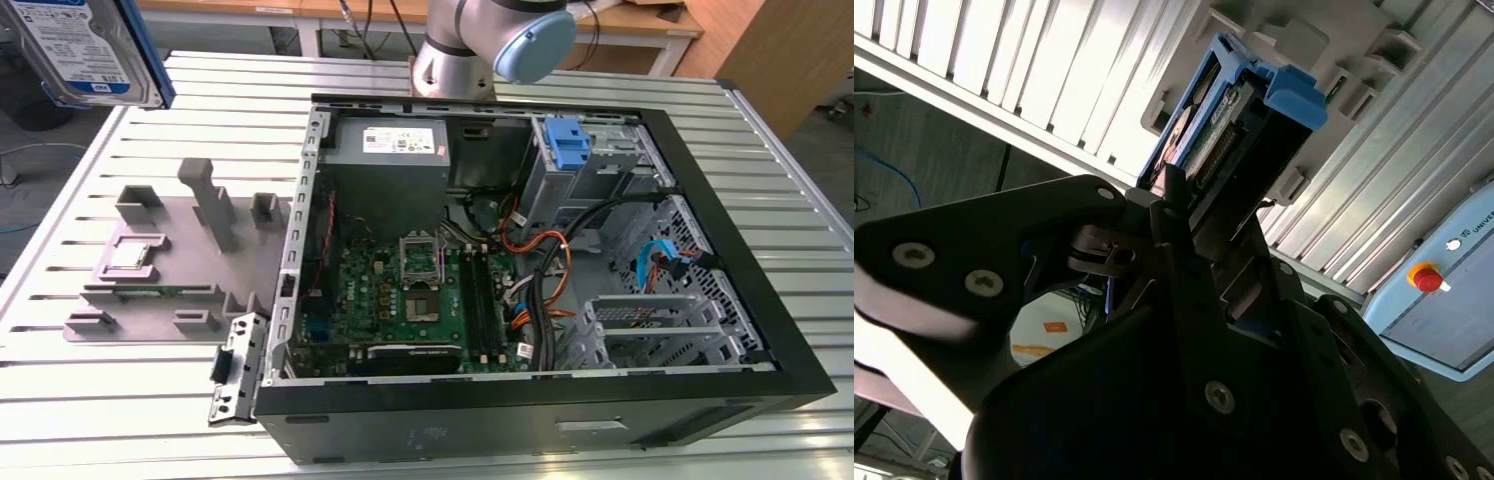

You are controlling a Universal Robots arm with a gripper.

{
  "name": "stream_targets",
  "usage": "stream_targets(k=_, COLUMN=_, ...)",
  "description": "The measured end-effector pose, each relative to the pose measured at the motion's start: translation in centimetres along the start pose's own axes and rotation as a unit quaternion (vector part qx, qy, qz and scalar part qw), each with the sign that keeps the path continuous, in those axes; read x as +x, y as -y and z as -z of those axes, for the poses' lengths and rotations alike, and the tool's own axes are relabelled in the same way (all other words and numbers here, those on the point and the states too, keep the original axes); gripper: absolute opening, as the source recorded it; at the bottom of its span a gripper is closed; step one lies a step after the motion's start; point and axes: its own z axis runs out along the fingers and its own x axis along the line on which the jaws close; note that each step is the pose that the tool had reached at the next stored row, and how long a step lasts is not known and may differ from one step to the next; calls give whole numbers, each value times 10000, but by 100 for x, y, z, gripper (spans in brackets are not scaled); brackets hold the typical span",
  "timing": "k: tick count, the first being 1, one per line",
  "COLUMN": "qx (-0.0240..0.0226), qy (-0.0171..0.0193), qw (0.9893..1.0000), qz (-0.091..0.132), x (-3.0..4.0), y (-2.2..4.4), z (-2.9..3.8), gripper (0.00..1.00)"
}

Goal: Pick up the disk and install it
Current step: 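Pick up the disk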

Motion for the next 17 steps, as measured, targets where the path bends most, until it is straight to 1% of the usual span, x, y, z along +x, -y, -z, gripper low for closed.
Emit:
stream_targets(k=3, qx=0, qy=0, qw=10000, qz=0, x=-1, y=21, z=1, gripper=35)
stream_targets(k=7, qx=0, qy=0, qw=10000, qz=0, x=-3, y=101, z=3, gripper=35)
stream_targets(k=10, qx=1, qy=0, qw=10000, qz=0, x=-5, y=188, z=5, gripper=35)
stream_targets(k=17, qx=0, qy=0, qw=10000, qz=0, x=-12, y=431, z=13, gripper=35)
